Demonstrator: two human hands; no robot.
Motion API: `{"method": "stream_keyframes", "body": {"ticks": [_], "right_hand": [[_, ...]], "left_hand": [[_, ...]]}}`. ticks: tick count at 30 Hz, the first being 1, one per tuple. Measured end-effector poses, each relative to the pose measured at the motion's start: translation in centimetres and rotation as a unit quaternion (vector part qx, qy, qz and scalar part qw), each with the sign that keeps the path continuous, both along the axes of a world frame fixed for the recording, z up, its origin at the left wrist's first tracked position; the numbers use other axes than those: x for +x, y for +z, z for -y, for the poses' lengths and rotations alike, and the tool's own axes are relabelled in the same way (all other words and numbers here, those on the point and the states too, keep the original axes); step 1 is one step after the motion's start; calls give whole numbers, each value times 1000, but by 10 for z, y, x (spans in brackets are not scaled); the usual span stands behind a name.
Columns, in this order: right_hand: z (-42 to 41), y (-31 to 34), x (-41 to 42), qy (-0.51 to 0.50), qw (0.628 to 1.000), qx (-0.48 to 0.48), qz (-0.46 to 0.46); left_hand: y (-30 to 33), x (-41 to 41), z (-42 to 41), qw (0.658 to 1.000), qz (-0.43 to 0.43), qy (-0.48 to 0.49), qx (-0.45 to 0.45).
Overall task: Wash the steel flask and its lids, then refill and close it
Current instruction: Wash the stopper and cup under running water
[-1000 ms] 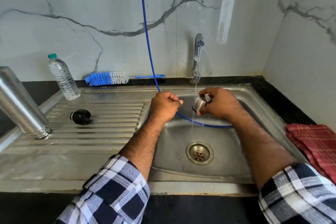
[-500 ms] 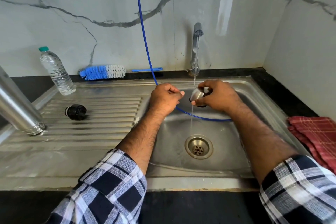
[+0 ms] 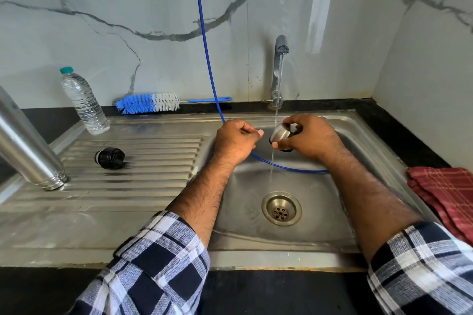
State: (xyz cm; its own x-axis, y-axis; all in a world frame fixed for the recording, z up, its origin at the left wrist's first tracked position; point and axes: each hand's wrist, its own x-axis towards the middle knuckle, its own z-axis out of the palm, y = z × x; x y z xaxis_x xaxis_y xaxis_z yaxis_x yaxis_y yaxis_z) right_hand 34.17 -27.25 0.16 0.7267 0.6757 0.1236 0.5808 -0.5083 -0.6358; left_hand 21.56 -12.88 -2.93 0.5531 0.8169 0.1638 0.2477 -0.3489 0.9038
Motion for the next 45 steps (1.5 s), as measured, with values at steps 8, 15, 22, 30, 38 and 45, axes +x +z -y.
{"method": "stream_keyframes", "body": {"ticks": [8, 15, 22, 30, 38, 45], "right_hand": [[6, 10, -2, -40, 991, 128, 27], [-1, 3, -4, -29, 997, 58, 36], [1, 8, -11, -38, 985, 154, 62], [4, 3, -3, -45, 995, 91, 20], [-2, -3, 6, -52, 994, 86, 36], [-6, -10, 20, -64, 994, 67, 51]], "left_hand": [[0, -3, -7, 999, 41, 14, 5], [0, -2, -9, 1000, 27, -5, -1], [3, -1, -7, 997, 76, 11, 15], [-6, 15, -12, 997, 34, 25, -59], [10, 90, -56, 977, 82, 26, -193], [10, 124, -60, 919, 223, 25, -325]]}}
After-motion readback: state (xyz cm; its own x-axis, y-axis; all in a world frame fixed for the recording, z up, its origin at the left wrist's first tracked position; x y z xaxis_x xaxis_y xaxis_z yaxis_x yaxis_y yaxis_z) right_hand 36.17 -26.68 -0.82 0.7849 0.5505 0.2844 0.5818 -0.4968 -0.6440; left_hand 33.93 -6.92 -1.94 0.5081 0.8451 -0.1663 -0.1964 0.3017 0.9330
